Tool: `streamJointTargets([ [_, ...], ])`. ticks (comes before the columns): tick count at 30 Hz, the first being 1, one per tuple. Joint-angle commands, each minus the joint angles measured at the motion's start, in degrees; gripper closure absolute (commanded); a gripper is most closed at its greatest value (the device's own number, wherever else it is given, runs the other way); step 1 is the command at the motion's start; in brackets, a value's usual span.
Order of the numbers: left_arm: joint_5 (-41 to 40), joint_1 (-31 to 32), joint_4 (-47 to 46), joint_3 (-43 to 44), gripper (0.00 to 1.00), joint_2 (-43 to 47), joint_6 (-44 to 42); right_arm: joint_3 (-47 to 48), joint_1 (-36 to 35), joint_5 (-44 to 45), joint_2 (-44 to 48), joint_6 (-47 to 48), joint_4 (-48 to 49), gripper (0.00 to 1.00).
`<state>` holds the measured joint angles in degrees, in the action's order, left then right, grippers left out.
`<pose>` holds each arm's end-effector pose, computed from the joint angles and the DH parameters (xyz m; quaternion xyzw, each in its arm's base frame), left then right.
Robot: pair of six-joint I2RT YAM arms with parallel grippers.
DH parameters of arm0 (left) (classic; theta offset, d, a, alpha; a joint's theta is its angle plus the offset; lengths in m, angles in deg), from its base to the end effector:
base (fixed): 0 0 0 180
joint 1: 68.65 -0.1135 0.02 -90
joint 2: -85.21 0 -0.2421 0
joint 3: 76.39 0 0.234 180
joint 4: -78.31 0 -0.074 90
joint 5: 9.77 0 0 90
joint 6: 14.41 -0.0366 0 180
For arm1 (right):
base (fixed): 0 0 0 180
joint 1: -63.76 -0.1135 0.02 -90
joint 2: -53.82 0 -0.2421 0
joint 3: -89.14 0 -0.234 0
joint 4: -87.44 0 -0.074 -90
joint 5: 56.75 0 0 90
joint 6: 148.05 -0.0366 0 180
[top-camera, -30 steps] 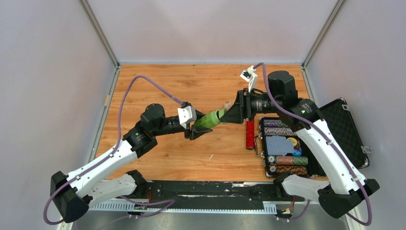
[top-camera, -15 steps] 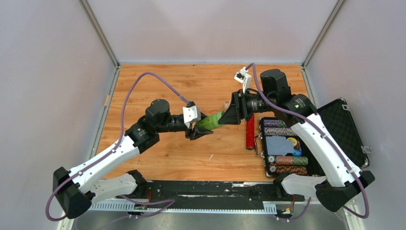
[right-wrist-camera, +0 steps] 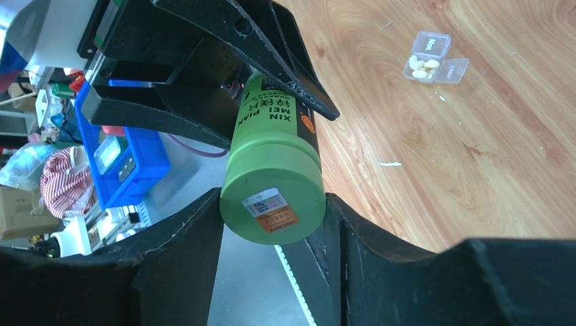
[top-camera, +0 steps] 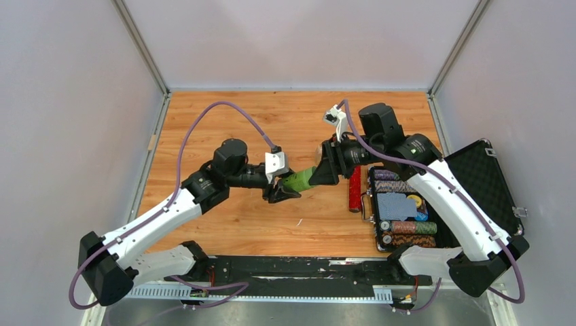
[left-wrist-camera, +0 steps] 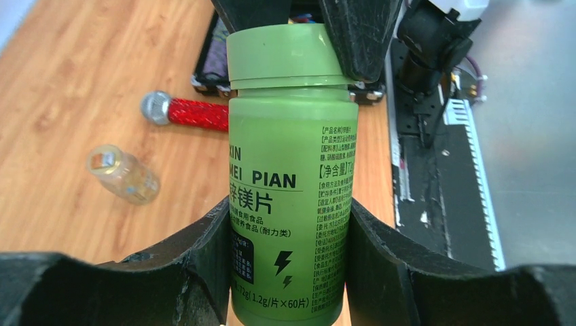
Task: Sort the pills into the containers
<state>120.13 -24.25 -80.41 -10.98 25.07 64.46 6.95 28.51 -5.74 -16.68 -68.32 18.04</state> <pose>0.1483 -0.1781 0.3168 0.5314 0.5687 -0.4230 0.4639 0.1689 0.1476 0.3804 -0.3186 0.8118 0.4293 0.2350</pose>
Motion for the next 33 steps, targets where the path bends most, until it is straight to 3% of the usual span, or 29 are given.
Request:
streamJointTargets([
  [1,7.61,0.73,-5.39,5.77,1.0,-1.18,2.66,-2.22,-2.36,-2.64,-0.82,3.91,1.72,0.55],
  [5,6.17,0.69,-8.93,4.66,1.0,-0.38,4.97,-2.89,-2.35,-0.14,-0.95,0.16,3.03,0.56],
  [13,-1.39,0.7,-19.33,0.29,1.0,1.42,9.81,-7.17,-3.04,5.64,1.48,-17.43,12.21,0.61],
  [20,-5.33,0.69,-19.8,-0.03,1.0,1.06,10.32,-4.47,-3.06,14.68,-1.38,-32.3,6.43,0.66],
  [25,-4.95,0.69,-21.6,-0.29,1.0,0.45,12.73,-6.25,-3.16,12.08,0.39,-25.51,11.52,0.72],
  [29,-2.64,0.69,-21.95,0.16,1.0,0.21,15.77,-9.76,-3.08,9.5,4.05,-14.22,16.23,1.0],
  [33,0.81,0.69,-23.94,0.34,1.0,0.35,20.25,-10.24,-2.37,8.12,5.92,-7.33,18.69,1.0],
])
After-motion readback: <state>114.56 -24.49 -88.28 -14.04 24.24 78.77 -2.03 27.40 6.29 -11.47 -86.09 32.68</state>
